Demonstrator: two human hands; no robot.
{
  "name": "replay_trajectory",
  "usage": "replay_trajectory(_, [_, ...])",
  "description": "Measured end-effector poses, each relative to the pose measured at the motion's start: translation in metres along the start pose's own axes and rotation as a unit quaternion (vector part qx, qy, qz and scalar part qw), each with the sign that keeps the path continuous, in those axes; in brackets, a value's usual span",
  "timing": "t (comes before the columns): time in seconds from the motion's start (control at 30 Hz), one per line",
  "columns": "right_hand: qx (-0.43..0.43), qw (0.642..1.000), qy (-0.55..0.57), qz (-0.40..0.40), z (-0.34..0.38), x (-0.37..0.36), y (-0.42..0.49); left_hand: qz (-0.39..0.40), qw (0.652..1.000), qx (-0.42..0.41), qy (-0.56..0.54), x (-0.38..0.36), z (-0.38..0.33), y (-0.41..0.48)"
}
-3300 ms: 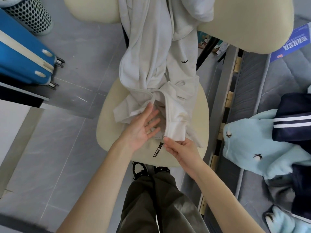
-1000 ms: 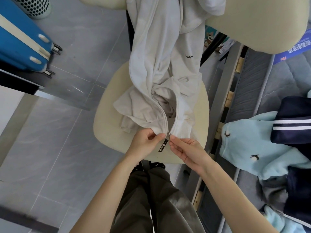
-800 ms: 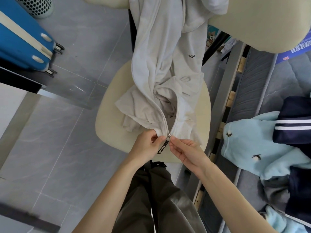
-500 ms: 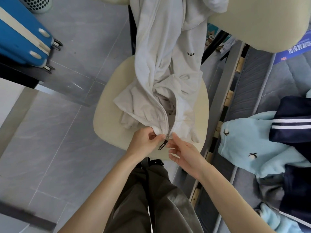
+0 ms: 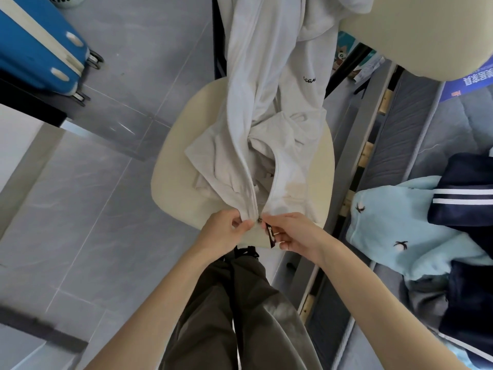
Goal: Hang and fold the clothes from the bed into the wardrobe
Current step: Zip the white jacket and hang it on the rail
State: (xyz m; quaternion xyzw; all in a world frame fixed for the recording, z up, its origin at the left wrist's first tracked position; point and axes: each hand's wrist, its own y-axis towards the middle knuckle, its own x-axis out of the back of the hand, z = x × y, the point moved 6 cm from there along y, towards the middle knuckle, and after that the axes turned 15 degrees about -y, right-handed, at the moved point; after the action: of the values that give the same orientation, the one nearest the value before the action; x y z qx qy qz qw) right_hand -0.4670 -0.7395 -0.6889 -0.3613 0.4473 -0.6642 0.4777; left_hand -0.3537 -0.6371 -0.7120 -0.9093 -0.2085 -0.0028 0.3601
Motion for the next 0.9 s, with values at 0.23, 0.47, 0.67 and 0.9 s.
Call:
replay_trajectory(0.23, [-0.011,0.997,-0.073,-0.016,0.010,-0.002,0.010,-0.036,0.997,0.039,-0.060,-0.003,0.015,-0.011])
replay_trajectory(0.47, [0.208,0.863,-0.440,-0.132,0.045,-0.007,-0.003,-0.058,0.915,0.061,-0.395,-0.020,0.012,-0.008])
replay_trajectory(0.67, [0.274,0.764,-0.556,-0.176,0.050,-0.012,-0.008,-0.087,0.906,0.020,-0.414,-0.019,0.010,-0.007])
replay_trajectory(0.9, [0.344,0.746,-0.520,-0.236,0.060,-0.003,-0.015,-0.101,0.872,0.018,-0.479,-0.023,0.012,-0.003])
